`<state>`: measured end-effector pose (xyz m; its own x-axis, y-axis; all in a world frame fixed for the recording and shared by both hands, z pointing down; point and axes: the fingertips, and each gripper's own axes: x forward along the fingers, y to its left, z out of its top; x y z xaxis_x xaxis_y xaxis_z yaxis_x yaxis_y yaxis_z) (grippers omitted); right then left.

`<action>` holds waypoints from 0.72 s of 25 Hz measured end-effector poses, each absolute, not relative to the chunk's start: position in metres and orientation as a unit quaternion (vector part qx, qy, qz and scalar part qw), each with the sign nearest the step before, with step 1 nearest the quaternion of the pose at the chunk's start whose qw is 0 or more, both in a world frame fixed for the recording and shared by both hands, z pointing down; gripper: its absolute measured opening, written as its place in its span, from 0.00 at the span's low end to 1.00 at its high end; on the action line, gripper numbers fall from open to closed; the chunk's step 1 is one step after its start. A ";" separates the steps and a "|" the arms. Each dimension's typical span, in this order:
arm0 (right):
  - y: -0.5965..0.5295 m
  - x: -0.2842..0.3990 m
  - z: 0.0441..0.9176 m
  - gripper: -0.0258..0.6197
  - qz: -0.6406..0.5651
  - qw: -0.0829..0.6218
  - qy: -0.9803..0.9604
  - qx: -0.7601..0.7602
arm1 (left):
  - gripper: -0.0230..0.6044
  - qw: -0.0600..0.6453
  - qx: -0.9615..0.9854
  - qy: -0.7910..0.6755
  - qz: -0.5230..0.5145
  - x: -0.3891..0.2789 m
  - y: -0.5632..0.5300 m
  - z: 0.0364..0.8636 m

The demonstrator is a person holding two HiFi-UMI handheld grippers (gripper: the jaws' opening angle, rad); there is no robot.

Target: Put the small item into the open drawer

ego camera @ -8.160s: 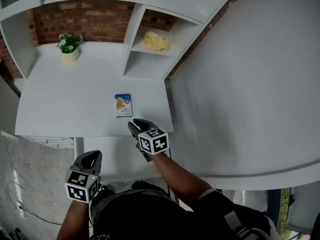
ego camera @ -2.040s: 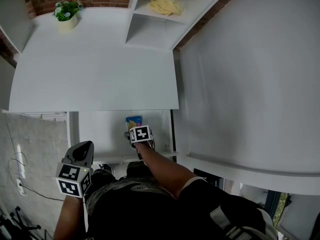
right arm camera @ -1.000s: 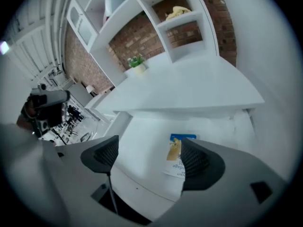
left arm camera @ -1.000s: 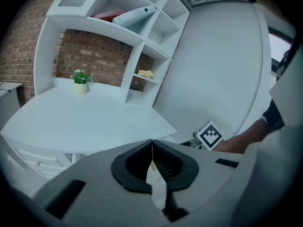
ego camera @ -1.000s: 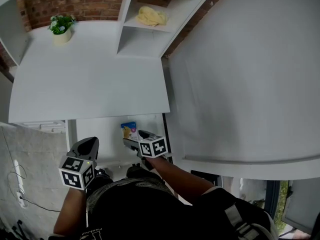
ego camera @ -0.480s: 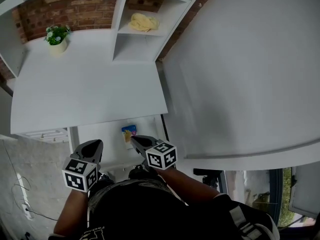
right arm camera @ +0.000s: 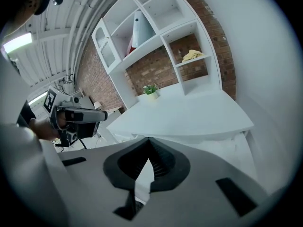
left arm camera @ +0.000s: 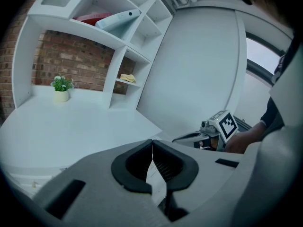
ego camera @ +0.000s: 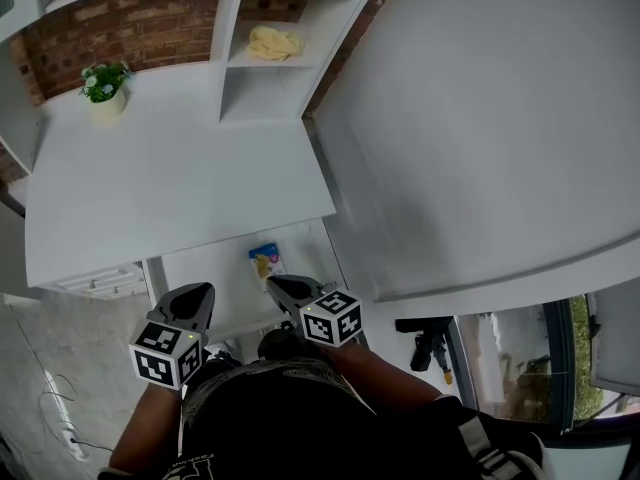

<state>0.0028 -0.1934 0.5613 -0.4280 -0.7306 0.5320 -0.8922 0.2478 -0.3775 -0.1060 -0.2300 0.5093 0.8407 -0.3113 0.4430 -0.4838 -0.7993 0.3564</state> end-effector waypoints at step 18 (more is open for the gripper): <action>-0.162 0.018 0.518 0.04 0.288 0.099 -0.816 0.491 | 0.07 0.228 0.923 -0.270 0.153 -0.097 -0.188 0.484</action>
<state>0.0177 -0.1623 0.5178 -0.4975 -0.7444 0.4453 -0.8590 0.3511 -0.3727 -0.0966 -0.1879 0.4838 0.8074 -0.4292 0.4048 -0.5682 -0.7503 0.3379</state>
